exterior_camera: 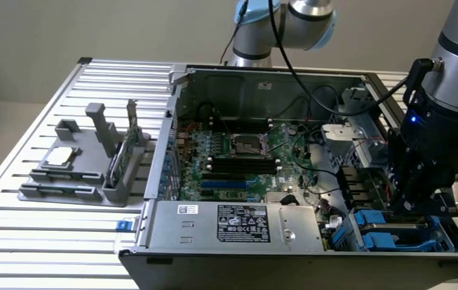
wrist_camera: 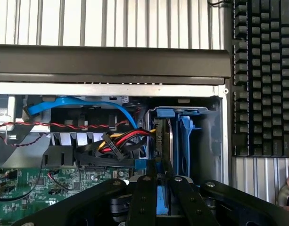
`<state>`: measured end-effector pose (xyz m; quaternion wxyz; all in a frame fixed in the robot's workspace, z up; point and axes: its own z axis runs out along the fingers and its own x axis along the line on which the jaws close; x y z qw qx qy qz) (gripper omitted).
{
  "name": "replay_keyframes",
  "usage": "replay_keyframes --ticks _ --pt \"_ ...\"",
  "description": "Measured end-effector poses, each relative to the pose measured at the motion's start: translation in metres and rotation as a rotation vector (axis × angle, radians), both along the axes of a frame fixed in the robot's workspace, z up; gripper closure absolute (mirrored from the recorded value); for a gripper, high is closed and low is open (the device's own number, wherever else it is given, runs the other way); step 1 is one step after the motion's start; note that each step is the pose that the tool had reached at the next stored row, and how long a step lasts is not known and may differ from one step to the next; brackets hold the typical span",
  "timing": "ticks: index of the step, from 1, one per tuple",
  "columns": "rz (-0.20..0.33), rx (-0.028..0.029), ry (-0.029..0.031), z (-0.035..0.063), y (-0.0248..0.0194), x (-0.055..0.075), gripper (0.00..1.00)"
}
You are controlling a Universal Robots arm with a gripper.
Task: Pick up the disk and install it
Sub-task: 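Insert the second disk wire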
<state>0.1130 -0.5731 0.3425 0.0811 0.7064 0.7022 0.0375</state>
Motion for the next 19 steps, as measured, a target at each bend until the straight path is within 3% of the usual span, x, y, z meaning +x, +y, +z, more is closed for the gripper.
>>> replay_keyframes --ticks 19 --pt "0.0 0.0002 0.0 -0.0052 0.0009 0.0007 0.84"
